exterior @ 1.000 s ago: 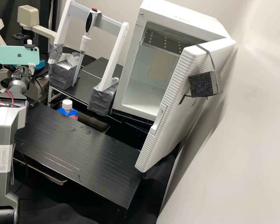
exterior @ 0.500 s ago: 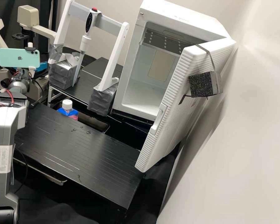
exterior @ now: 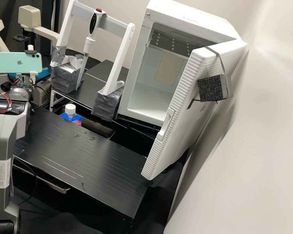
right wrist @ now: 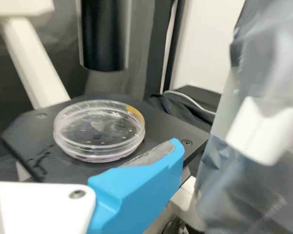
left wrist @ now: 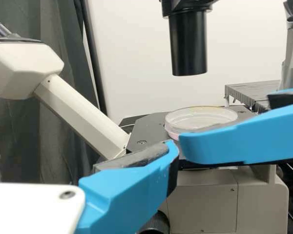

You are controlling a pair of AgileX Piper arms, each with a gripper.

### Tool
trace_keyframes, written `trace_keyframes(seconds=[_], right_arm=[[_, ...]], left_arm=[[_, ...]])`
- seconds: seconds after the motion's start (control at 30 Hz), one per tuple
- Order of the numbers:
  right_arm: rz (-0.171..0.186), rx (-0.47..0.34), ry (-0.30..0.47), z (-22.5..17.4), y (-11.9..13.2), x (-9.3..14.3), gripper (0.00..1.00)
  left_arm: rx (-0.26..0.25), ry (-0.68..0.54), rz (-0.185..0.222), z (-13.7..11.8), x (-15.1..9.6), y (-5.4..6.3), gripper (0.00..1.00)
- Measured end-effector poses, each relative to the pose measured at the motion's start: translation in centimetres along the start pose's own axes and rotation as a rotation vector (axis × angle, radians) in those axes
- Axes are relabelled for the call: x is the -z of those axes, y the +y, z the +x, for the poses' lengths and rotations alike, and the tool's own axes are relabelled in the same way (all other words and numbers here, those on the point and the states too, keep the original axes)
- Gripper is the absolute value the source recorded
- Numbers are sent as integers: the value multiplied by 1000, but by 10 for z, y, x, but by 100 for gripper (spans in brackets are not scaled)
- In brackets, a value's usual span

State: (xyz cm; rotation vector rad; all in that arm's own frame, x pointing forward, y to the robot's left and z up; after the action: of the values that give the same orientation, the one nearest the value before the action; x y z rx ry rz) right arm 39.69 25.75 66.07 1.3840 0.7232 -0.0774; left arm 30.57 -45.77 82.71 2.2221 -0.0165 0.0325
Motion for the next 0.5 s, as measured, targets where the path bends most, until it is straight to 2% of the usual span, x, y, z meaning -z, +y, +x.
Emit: trace_keyframes(seconds=[0.13,0.3,0.37,0.5], right_arm=[[-54,-62,36,-29,6,4,100],[-105,-166,84,-72,14,7,100],[-122,-204,81,-86,17,7,100],[-131,-309,61,-124,21,5,100]], left_arm=[[0,0,0,0,0,0,100],[0,0,0,0,0,0,100],[0,0,0,0,0,0,100],[0,0,0,0,0,0,100]])
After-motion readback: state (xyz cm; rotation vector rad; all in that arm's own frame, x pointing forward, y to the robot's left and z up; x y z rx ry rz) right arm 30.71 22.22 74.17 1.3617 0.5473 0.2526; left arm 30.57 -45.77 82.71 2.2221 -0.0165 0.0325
